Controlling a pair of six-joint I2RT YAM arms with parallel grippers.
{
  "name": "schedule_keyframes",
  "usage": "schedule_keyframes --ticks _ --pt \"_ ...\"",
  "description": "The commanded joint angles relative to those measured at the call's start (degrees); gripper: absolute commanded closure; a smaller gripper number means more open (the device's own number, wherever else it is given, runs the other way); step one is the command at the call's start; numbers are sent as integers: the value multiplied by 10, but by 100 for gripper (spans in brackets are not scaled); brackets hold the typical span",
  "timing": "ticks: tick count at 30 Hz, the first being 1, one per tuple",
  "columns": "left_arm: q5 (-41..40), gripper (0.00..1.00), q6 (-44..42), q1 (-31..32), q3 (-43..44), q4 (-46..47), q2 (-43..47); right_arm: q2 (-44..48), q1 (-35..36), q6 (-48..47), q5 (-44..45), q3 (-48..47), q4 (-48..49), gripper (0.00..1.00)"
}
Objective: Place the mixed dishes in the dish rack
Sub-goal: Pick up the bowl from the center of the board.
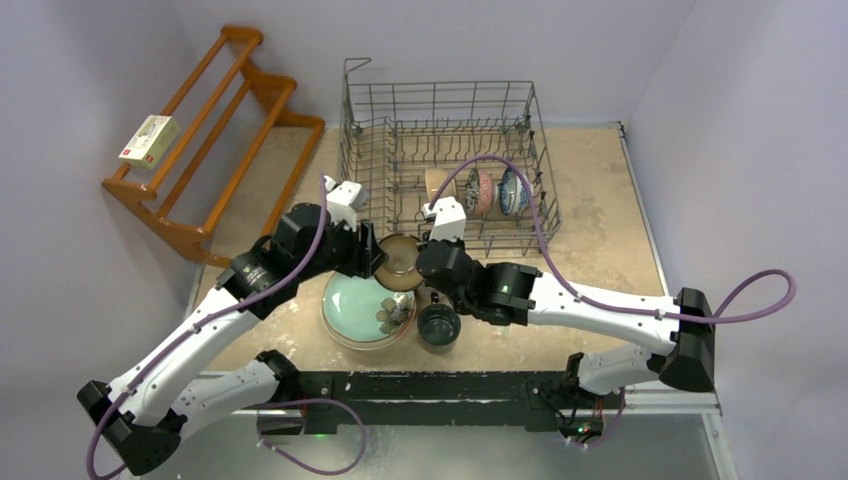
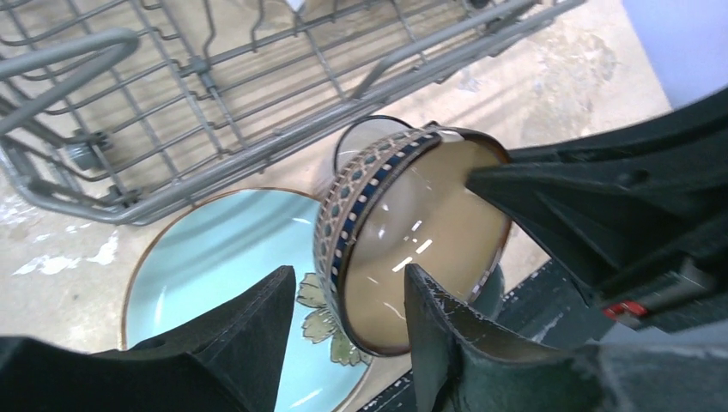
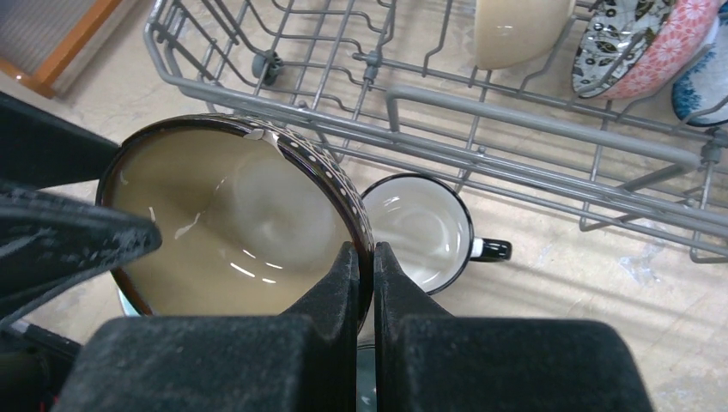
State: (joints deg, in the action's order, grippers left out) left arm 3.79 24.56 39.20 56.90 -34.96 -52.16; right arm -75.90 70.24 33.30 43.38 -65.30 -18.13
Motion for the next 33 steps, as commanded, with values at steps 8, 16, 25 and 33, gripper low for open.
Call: schedule_keyframes --ticks 8,16,25,33 --pt "-66 69 18 4 11 8 -3 14 3 0 -13 -39 78 100" --pt "-48 78 18 4 6 16 -8 13 3 3 -16 -45 84 100" --pt "-52 81 17 4 -4 20 -9 18 5 0 -25 -60 85 100" --pt "-61 100 16 4 -4 22 -9 35 6 -2 -28 -53 95 100"
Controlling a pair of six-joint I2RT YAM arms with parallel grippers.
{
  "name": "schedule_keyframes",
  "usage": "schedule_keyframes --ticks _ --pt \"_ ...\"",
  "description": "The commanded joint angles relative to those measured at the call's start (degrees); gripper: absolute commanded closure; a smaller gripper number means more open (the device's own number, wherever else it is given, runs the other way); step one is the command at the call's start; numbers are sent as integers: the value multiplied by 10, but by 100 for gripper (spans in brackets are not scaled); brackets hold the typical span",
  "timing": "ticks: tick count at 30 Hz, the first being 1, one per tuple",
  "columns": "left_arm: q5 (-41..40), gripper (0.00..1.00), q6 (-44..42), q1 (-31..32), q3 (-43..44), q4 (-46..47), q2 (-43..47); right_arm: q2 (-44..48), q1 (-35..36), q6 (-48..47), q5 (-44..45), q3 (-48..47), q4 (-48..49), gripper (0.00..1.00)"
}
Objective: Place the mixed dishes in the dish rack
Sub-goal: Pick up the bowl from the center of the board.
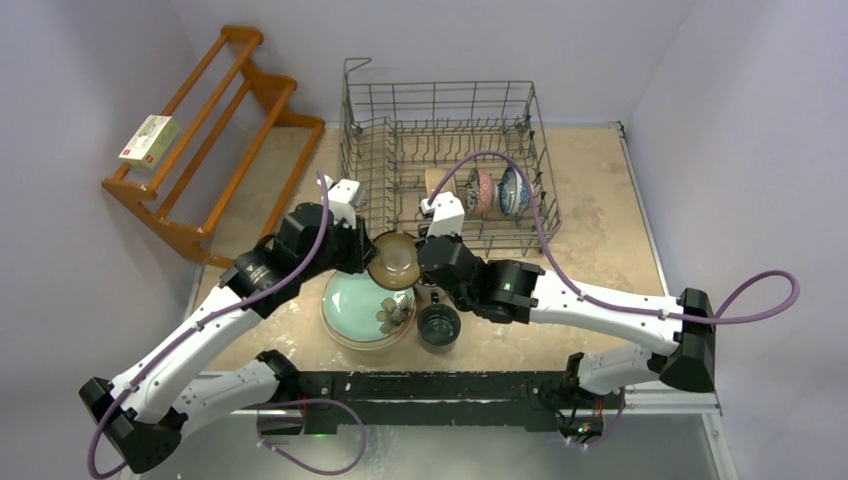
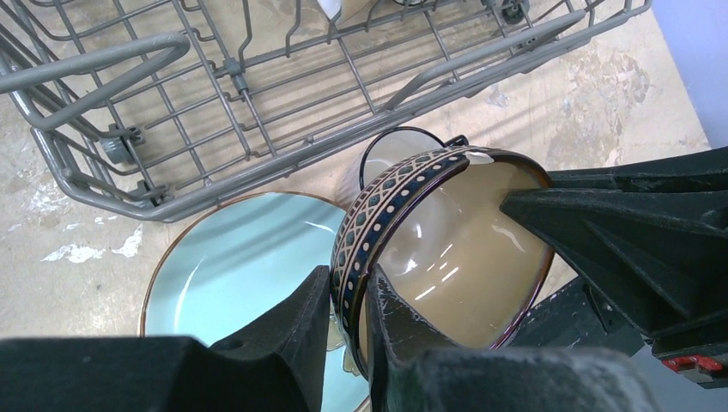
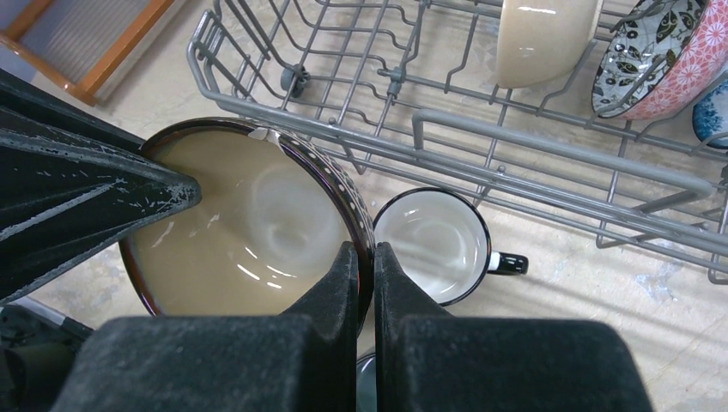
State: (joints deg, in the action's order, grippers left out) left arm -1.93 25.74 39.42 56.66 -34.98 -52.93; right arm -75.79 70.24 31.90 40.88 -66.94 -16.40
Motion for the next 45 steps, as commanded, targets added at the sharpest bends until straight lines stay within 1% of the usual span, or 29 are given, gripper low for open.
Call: schedule_keyframes --ticks 1,3,5,7,10,12,16,19,22,24,27,29,30,33,35,40,45 --pt "-4 100 5 2 -2 22 -1 36 6 12 -4 -34 80 97" --pt "-7 100 5 2 -2 24 0 39 6 15 -6 -31 83 87" --pt "-9 100 6 2 -5 27 3 42 6 20 -9 -27 82 83" --pt "-11 100 8 2 -7 31 6 47 6 28 -11 -22 80 74" --pt "-17 100 8 2 -11 35 10 58 6 46 -21 -8 74 57" --pt "-19 100 8 2 -13 40 11 72 5 53 -31 8 75 47" --pt "-22 100 13 1 -15 53 21 102 3 66 -35 39 84 33" --pt "-16 100 15 1 -15 66 24 127 -8 75 -57 62 93 26" --pt "4 100 18 0 -14 85 25 154 -36 83 -103 92 112 22" --pt "16 100 18 -4 -15 97 25 176 -67 81 -165 127 140 19" --pt "57 100 21 -20 -17 115 22 213 -112 76 -241 169 194 9" --pt "100 100 28 -41 -24 131 21 225 -122 74 -279 186 218 3" --pt "127 100 33 -53 -29 142 21 226 -124 73 -294 190 226 2" --pt "226 100 57 -104 -44 178 21 224 -127 79 -320 201 244 1" --pt "268 100 72 -126 -54 207 25 220 -130 90 -328 207 251 1" --pt "324 100 98 -132 -62 248 19 218 -137 115 -358 225 287 1" --pt "359 100 121 -132 -75 295 33 221 -144 155 -353 235 304 1"
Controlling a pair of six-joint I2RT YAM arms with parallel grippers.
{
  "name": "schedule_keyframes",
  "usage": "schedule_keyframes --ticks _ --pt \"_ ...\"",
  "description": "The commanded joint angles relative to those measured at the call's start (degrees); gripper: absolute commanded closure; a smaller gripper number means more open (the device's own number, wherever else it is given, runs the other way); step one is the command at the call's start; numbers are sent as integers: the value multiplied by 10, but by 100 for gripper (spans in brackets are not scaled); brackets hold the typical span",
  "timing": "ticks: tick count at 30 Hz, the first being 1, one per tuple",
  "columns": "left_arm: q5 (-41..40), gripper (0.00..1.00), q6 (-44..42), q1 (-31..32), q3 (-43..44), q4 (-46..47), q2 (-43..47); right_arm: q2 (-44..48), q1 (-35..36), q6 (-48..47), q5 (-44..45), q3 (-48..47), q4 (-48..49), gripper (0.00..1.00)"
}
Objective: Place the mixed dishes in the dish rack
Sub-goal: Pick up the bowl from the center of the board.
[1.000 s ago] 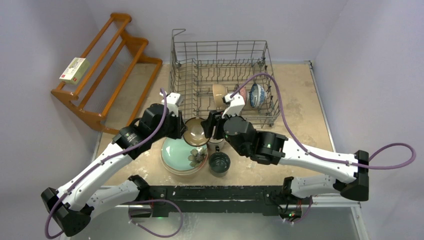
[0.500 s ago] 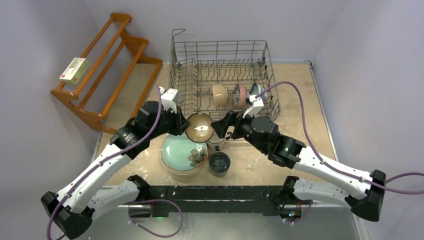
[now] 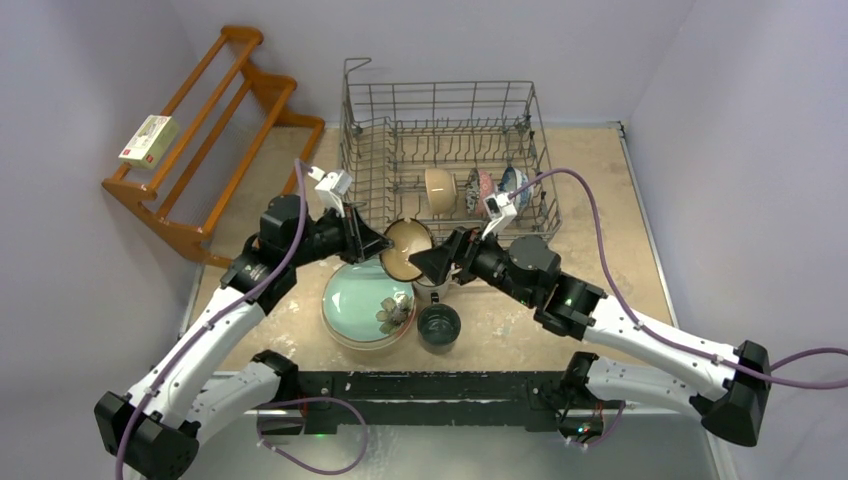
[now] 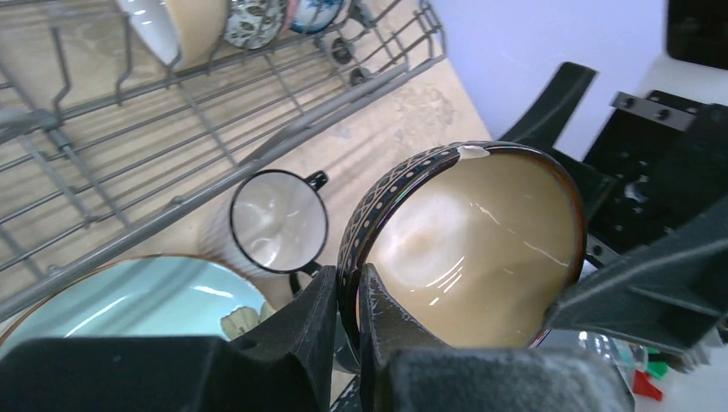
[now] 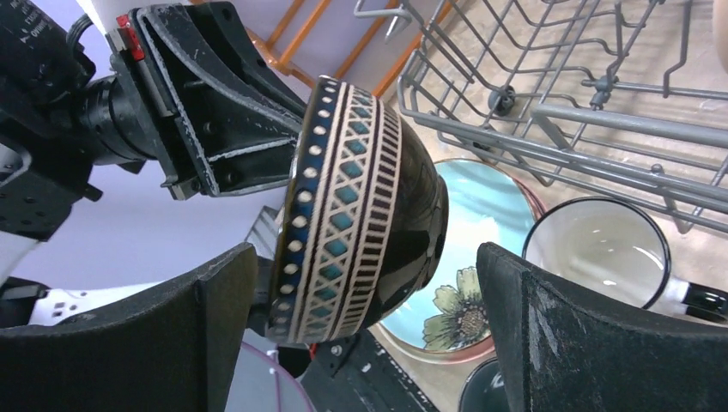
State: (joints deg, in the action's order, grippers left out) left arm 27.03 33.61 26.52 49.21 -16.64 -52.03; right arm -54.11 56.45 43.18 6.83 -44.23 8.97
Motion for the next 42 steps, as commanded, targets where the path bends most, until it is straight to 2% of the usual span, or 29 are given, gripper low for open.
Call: schedule_keyframes --ticks 1,6,19,29,31,33,35,37,38,39,42 --pt "74 100 46 -4 -1 116 26 7 -8 50 -15 12 56 1" --pt "87 100 58 -4 -7 135 37 18 -10 75 -32 25 87 2" --pt "70 100 60 -5 -22 150 42 61 -11 102 -48 48 104 15" --pt "74 100 69 -6 -37 185 49 55 -11 108 -58 47 109 19" --pt "73 100 67 -6 -35 180 48 54 -10 109 -57 47 113 22" --pt "73 100 64 -6 -35 176 47 54 -10 110 -58 48 118 29" --pt "74 100 62 -6 -36 174 47 51 -10 111 -59 49 123 42" --pt "74 100 61 -6 -37 174 48 50 -10 113 -57 48 123 68" --pt "75 100 60 -6 -37 173 47 50 -10 114 -55 46 122 87" --pt "74 100 59 -6 -36 172 47 50 -10 114 -52 45 119 100" --pt "70 100 54 -6 -34 167 42 50 -10 112 -45 40 118 100"
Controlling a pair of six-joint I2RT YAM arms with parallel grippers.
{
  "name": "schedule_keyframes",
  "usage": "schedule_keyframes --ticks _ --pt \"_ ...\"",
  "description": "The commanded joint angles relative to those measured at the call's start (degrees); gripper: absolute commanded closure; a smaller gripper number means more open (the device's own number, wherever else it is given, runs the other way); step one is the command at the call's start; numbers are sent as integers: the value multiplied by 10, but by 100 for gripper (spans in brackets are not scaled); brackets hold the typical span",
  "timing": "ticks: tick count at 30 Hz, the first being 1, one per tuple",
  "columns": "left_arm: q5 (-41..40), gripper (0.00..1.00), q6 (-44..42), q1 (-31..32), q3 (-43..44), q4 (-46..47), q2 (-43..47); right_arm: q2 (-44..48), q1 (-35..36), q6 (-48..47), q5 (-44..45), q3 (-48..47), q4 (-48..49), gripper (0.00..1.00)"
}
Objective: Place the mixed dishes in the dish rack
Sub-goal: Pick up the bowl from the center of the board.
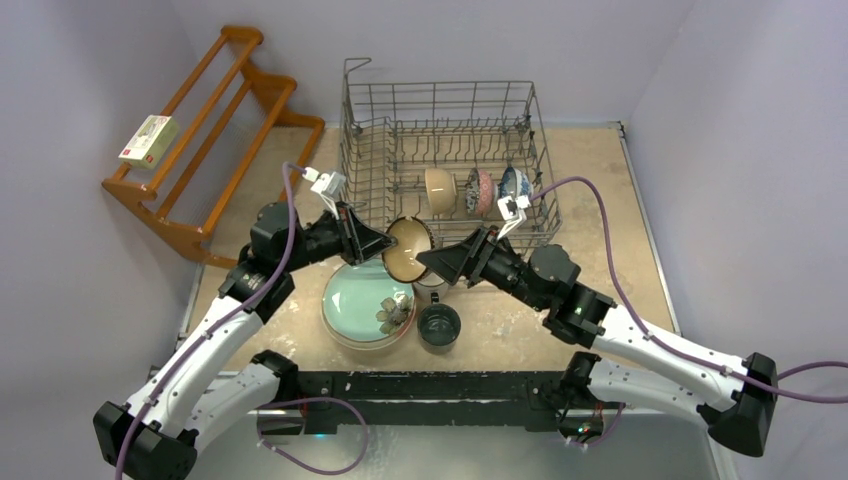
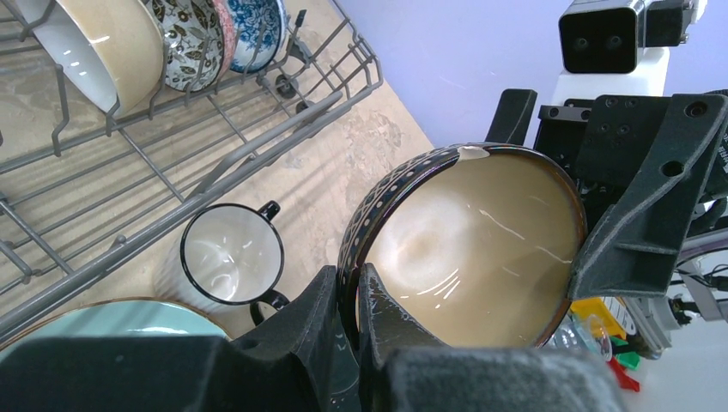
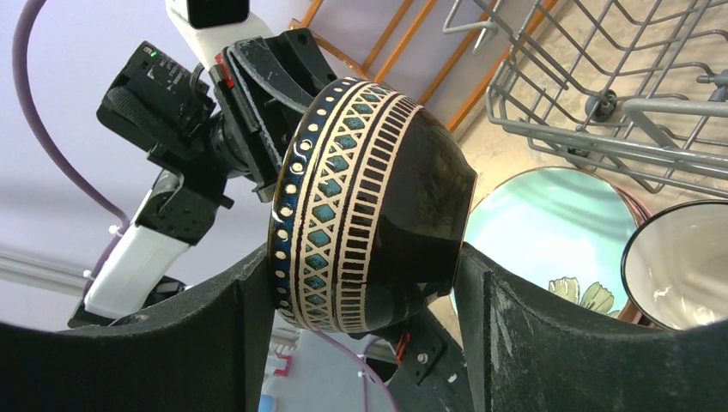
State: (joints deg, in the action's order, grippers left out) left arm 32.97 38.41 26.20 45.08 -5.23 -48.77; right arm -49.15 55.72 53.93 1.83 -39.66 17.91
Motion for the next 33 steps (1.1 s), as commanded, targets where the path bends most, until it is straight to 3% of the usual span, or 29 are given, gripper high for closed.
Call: schedule_keyframes --ticks 1,6,11,21,25,33 --pt "6 97 3 -3 8 34 8 1 -3 3 9 -8 28 100" --pt "-8 67 -5 -3 14 14 7 -11 -3 -23 31 -42 7 100" --pt "-43 45 -30 -3 40 -29 14 -27 -3 -62 63 -89 -24 100" --pt "-246 29 -126 -3 122 -199 38 -111 -3 -181 177 -224 -99 100" --pt "-281 14 -137 -3 127 -225 51 -181 -3 -243 232 -305 -131 100" --pt "-327 10 -166 -2 83 -237 71 -310 -6 -355 307 -438 -172 100"
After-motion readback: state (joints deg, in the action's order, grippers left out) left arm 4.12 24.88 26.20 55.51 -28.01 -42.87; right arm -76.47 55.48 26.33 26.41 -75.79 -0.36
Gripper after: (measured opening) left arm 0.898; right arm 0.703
